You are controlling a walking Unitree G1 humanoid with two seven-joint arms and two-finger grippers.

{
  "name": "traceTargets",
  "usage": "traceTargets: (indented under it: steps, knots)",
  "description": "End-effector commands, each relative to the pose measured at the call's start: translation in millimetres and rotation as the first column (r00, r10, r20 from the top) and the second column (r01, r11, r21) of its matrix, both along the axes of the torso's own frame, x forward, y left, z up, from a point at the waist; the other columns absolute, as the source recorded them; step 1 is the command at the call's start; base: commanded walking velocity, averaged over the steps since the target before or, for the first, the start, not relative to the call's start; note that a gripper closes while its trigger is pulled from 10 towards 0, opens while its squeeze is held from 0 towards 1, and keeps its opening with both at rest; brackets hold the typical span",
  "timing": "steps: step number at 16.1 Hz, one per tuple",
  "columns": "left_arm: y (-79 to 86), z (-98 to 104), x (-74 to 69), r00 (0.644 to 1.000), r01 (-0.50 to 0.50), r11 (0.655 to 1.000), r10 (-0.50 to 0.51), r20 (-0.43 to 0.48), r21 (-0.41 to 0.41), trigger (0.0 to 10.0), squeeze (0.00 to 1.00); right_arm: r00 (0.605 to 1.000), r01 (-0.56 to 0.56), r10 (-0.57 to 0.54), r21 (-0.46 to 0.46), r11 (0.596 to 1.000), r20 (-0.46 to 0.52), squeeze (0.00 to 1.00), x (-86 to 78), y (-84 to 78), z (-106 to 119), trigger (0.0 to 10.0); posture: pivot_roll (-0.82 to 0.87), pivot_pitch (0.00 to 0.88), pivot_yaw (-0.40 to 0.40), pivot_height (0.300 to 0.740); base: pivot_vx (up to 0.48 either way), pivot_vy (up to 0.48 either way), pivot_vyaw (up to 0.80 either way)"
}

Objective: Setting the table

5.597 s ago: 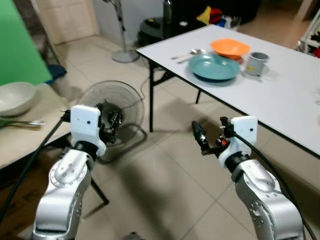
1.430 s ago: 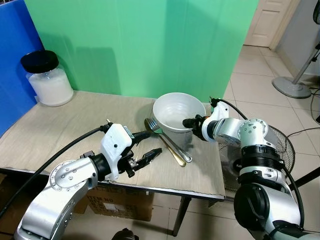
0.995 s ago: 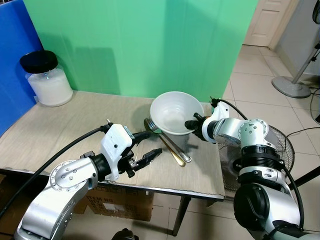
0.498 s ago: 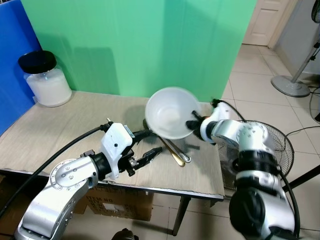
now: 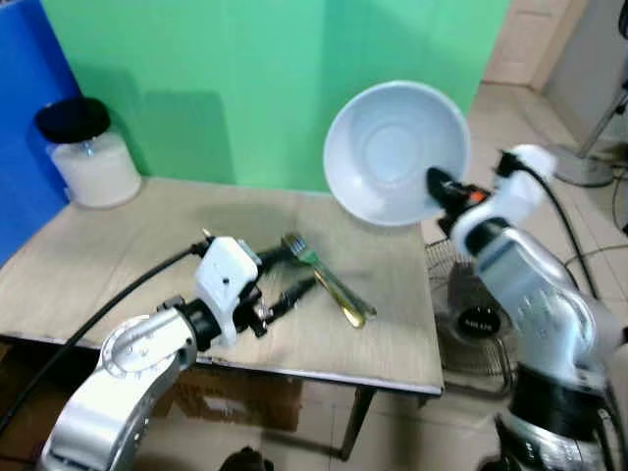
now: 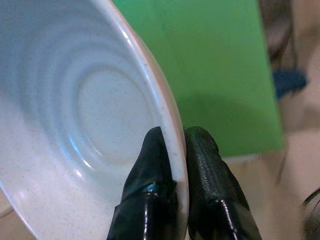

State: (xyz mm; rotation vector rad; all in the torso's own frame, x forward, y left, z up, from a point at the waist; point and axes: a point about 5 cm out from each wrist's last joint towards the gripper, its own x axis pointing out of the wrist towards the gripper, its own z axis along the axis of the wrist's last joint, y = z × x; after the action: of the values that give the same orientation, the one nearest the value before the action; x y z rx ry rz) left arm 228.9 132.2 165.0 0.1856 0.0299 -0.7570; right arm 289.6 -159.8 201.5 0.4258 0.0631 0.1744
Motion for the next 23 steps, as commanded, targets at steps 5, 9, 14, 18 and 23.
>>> traceTargets:
  steps: [5,9,14,18,23]
  knots:
    - [-4.6,18.2,1.2,0.959,-0.247,0.962,0.259,0.117,-0.114,10.0,0.0,0.965,0.182,-0.104,-0.324,0.928,0.243,0.0,-49.9,-10.1,6.9,10.0,0.18,0.0,-0.021,0.727,0.0,0.0,-0.29]
    - [-7.2,16.0,-2.1,0.922,-0.351,0.927,0.367,0.123,-0.132,10.0,0.0,0.93,0.294,-0.178,-0.357,0.887,0.322,0.0,-64.3,-14.8,12.0,10.0,0.16,0.0,-0.014,0.727,0.0,0.0,-0.8]
    - [1.3,7.9,8.2,0.906,-0.398,0.914,0.404,0.125,-0.073,10.0,0.0,0.971,0.196,-0.125,-0.374,0.907,0.206,0.0,-48.3,0.6,-5.6,10.0,0.16,0.0,-0.015,0.727,0.0,0.0,-0.8]
    - [-3.2,7.4,7.7,0.921,-0.364,0.929,0.37,0.125,-0.071,10.0,0.0,0.975,0.213,-0.172,-0.362,0.907,0.144,0.0,-44.3,2.7,-17.6,10.0,0.16,0.0,-0.008,0.727,0.0,0.0,-0.8]
    - [-4.8,3.6,11.7,0.908,-0.399,0.912,0.407,0.097,-0.095,10.0,0.0,0.991,0.127,-0.101,-0.387,0.913,0.088,0.0,-50.5,7.0,-24.0,10.0,0.14,0.0,0.0,0.727,0.0,0.0,-0.8]
